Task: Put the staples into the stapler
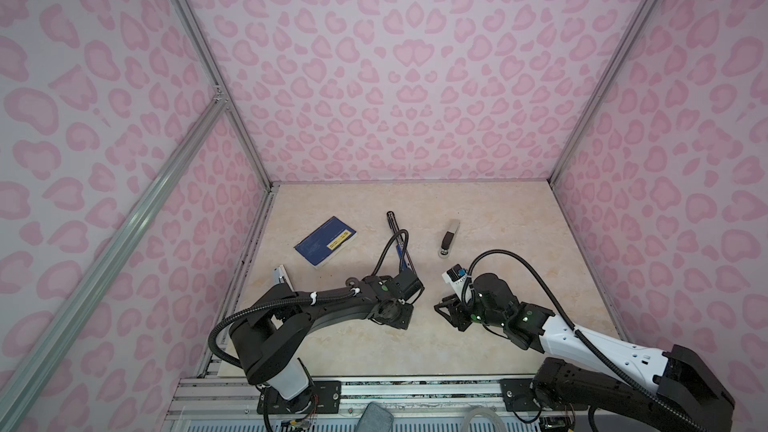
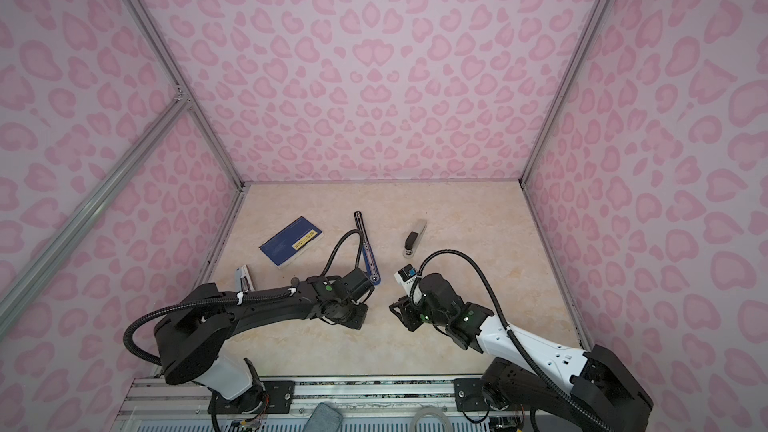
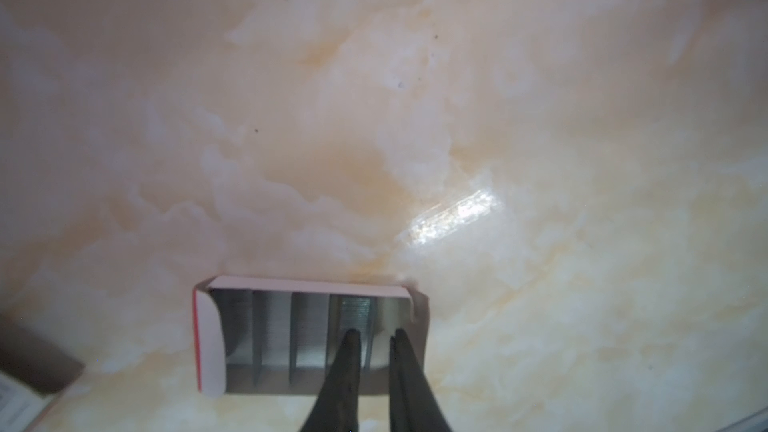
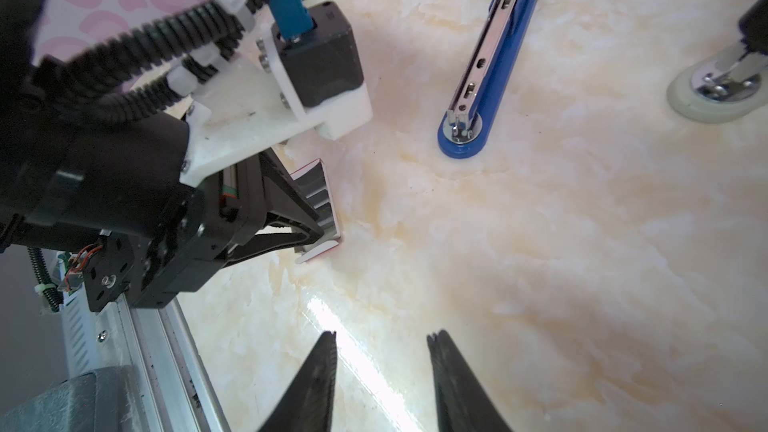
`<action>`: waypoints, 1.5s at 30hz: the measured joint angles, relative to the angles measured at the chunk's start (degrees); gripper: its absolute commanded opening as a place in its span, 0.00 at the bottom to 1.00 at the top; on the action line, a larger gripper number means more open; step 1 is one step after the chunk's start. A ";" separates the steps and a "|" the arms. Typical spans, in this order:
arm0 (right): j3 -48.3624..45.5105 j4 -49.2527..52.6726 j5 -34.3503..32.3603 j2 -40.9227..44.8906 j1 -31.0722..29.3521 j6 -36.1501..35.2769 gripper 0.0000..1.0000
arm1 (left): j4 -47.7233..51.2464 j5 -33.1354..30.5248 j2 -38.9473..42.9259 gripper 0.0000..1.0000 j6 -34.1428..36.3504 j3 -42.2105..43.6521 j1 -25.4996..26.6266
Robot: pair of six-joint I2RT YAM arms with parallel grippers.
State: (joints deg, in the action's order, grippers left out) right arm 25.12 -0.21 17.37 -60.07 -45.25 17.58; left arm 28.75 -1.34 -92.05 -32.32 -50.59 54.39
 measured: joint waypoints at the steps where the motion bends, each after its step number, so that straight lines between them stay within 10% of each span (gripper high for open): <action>1: -0.02 0.00 0.00 0.00 0.00 0.02 0.40 | -0.02 -0.02 -0.02 0.17 0.00 0.13 0.00; 31: 0.07 -1.09 -3.76 2.25 3.23 2.82 0.41 | 2.84 0.07 9.14 0.03 3.26 -3.04 -0.59; 45: 7.19 -15.39 10.47 -4.81 16.83 17.07 0.47 | -11.10 18.34 23.74 0.03 5.35 -2.01 -18.47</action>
State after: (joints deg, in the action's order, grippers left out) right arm 32.32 -15.59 27.83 -64.88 -28.42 34.65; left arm 17.65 16.99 -68.31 -26.96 -52.60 35.92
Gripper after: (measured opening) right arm 0.475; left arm 0.054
